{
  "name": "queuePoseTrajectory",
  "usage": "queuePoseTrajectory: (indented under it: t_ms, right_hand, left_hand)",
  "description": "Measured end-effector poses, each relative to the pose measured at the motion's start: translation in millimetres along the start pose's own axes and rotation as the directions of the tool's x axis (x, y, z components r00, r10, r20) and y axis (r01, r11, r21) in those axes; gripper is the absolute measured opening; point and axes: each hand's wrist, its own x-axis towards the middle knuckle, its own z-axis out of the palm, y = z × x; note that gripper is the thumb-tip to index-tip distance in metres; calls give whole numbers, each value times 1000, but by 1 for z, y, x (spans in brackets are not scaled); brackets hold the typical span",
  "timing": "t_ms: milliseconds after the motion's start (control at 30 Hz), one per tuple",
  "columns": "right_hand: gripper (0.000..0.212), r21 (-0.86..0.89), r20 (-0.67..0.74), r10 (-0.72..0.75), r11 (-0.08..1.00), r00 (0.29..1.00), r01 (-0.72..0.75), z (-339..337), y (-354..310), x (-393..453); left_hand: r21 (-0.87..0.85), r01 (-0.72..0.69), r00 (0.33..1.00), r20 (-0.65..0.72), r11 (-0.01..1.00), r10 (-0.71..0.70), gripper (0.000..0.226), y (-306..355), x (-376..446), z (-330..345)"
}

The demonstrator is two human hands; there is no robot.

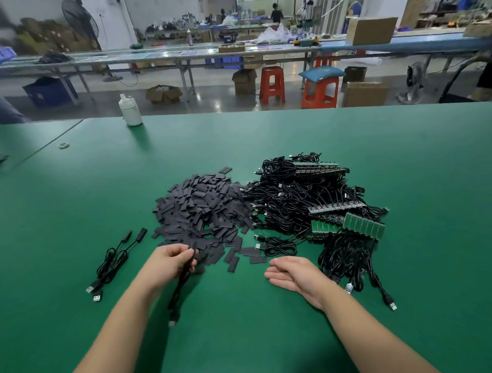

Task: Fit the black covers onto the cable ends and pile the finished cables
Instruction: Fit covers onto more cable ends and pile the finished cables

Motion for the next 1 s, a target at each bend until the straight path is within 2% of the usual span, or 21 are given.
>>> queuePoseTrajectory:
  t_ms: [67, 133, 200, 267, 367, 567, 700, 833, 1000]
  right_hand:
    - [24, -8, -2, -1, 1000, 1000, 1, 1, 0, -1]
    - [23, -11, -4, -3, 1000, 1000, 3, 2, -1, -2]
    - [23, -16, -3, -7, 1000, 1000, 7, 2, -1, -3]
    - [23, -23, -4, -10, 1000, 1000, 10, 3, -2, -3]
    - [23, -33, -10, -11, 999, 1000, 11, 3, -3, -4]
    - [22, -31, -37, 0, 1000, 999, -1, 5, -3, -2]
    - [23, -13, -25, 22, 1000, 999, -23, 2, -4, -1]
    - [22, -26, -26, 27, 999, 999, -27, 3, -4, 0]
    - [21, -45, -30, 22, 999, 999, -23, 4, -4, -1]
  left_hand:
    - [167, -4, 989, -143, 986, 28, 13, -8, 10, -23]
    - [388, 44, 966, -252, 921, 61, 9, -15, 23, -43]
    - [525, 130, 941, -333, 841, 62, 13, -20, 37, -60]
    - [594, 195, 913, -401, 780, 77, 21, -24, 51, -73]
    - [611, 199, 884, -450, 766, 129, 28, -32, 69, -82]
    - [643, 195, 838, -501, 741, 215, 34, -38, 74, -76]
    - [813, 140, 771, -448, 565, 453, 27, -45, 56, -56]
    - [849, 258, 804, -453, 461, 384, 14, -60, 43, -47]
    - [869, 214, 835, -400, 445, 379, 36, -69, 48, -51]
